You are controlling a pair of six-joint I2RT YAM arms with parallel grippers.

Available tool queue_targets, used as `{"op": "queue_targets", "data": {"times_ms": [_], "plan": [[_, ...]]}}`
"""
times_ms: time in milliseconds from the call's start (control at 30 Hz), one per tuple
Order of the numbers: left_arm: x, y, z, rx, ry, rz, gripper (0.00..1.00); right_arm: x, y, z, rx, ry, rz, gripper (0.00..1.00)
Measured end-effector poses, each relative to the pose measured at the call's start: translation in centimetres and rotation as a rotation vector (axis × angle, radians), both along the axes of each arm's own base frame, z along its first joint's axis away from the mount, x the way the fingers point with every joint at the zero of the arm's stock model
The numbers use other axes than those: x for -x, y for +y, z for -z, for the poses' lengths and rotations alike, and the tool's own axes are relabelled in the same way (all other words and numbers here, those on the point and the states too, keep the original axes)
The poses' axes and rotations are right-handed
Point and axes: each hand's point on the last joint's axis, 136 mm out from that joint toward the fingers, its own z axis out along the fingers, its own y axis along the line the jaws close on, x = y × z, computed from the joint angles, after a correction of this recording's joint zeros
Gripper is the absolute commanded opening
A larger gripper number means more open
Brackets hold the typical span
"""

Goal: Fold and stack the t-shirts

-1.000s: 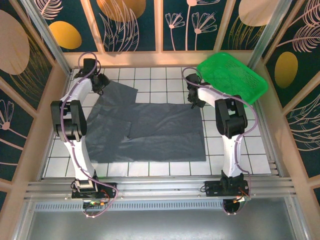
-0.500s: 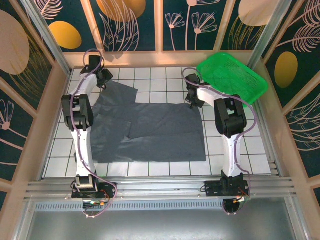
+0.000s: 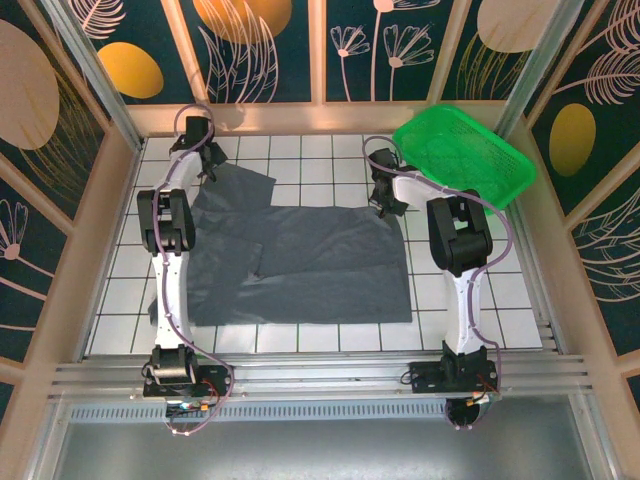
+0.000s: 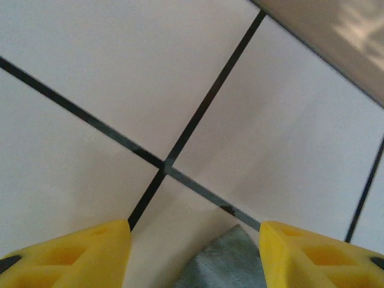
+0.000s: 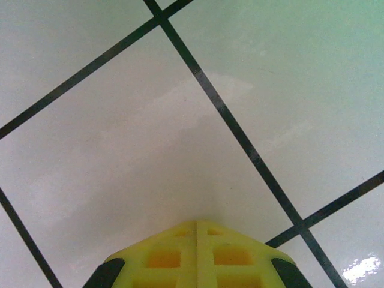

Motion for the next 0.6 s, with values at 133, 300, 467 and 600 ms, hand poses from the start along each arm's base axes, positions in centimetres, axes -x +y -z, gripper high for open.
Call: {"op": "queue_targets", "data": {"times_ms": [133,300,467,600], "plan": [[0.2,-0.4,0.6,-0.030,0.021,-0.006,0.54,0.0,0.0,0.1,0.000,-0.002,0.000,0.00],[0.3,-0.7,0.9,-0.102,0.068,-0.032,0.50,0.1,0.0,0.0,-0.003,-0.007,-0.001,0.00],[0.9,-0.8,1.2,-0.151,0.113,-0.059,0.34,0.1,0.0,0.0,-0.004,-0.007,-0.001,0.00],[1.5,-1.3,1.2,-0.150,0.141,-0.055,0.15,0.1,0.0,0.0,-0.006,-0.010,-0.002,0.00]]}}
